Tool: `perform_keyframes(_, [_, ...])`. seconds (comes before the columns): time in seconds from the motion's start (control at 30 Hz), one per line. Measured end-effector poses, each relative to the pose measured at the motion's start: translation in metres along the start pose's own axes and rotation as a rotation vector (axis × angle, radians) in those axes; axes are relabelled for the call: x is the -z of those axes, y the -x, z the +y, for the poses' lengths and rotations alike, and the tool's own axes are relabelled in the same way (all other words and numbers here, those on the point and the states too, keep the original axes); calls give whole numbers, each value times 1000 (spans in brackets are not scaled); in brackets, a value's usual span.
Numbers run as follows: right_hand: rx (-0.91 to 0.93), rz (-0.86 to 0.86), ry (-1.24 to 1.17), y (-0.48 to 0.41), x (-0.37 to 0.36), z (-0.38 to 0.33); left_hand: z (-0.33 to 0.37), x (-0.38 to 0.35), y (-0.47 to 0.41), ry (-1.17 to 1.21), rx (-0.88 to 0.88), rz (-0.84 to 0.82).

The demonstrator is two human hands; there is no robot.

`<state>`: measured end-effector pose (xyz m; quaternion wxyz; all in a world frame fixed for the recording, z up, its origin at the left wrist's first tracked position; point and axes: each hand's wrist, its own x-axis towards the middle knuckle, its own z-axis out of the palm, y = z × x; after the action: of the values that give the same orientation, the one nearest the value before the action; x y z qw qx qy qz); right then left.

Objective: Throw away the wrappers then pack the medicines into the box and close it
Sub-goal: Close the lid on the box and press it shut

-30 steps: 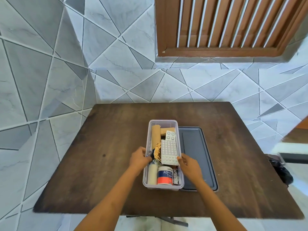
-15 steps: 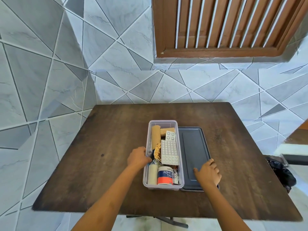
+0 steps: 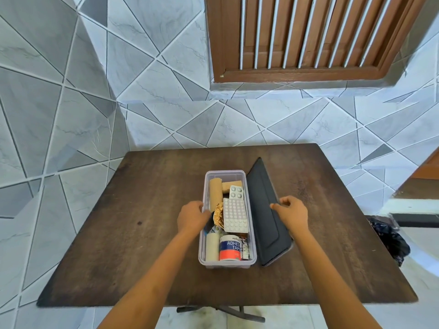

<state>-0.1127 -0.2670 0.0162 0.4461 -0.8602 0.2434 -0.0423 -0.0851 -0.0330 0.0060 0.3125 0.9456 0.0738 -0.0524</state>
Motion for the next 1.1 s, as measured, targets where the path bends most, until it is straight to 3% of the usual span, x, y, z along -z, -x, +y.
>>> perform_keyframes(0.1, [139, 49, -29, 21, -5, -30, 15, 7, -3, 216, -72, -13])
perform_keyframes(0.2, [261, 42, 16, 44, -15, -53, 32, 14, -1, 549, -21, -114])
perform_keyframes(0.3, [367, -66, 86, 63, -32, -67, 44, 20, -1, 874, 85, -305])
perform_keyframes(0.4, [471, -217, 196, 74, -51, -65, 44, 19, -4, 943, 104, -336])
perform_keyframes(0.57, [504, -394, 186, 67, -69, -41, 21, 7, -19, 814, 158, -155])
perform_keyframes(0.77, [277, -266, 278, 50, -66, -4, -10, -4, -16, 478, 105, 42])
perform_keyframes(0.97, [92, -277, -4, 47, -72, 9, -14, -15, -11, 239, -34, 148])
perform_keyframes(1.1, [-23, -316, -205, 44, -78, 6, -18, -16, -18, 294, 0, 70])
